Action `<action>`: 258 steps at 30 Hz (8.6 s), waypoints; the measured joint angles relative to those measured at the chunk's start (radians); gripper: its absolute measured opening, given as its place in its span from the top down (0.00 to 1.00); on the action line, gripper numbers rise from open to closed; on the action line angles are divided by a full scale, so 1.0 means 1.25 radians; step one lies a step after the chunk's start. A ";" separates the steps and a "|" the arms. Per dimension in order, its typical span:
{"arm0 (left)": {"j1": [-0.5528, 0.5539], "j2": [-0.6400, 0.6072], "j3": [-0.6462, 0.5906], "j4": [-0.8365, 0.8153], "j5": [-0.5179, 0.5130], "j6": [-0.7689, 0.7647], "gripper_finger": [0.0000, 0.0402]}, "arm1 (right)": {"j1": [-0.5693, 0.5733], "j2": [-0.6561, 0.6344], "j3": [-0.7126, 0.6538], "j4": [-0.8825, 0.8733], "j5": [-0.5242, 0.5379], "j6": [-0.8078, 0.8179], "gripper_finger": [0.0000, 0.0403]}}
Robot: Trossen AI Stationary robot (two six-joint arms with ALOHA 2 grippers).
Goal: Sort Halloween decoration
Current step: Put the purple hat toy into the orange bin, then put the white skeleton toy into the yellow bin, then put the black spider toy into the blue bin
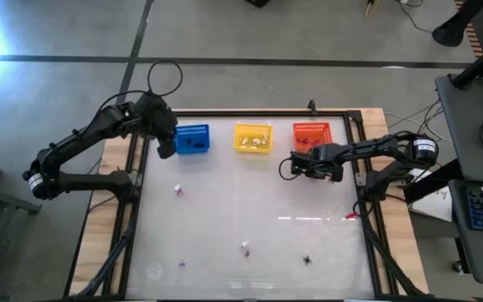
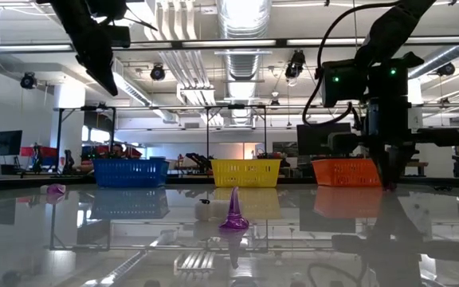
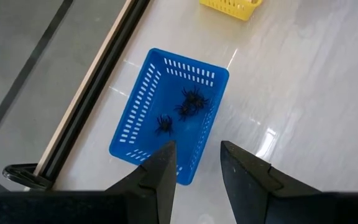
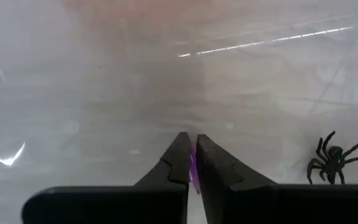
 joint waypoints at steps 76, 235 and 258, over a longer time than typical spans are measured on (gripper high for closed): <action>0.000 0.001 0.000 0.022 -0.004 -0.074 0.73 | -0.393 -0.078 0.184 0.001 0.132 -0.804 0.79; -0.094 0.681 0.464 -0.022 0.166 -0.061 0.59 | -0.382 -0.078 0.200 -0.017 -0.046 -0.816 0.80; -0.207 0.343 0.167 -0.112 0.165 -0.209 0.63 | -0.136 -0.080 0.214 -0.160 -0.057 -0.756 0.80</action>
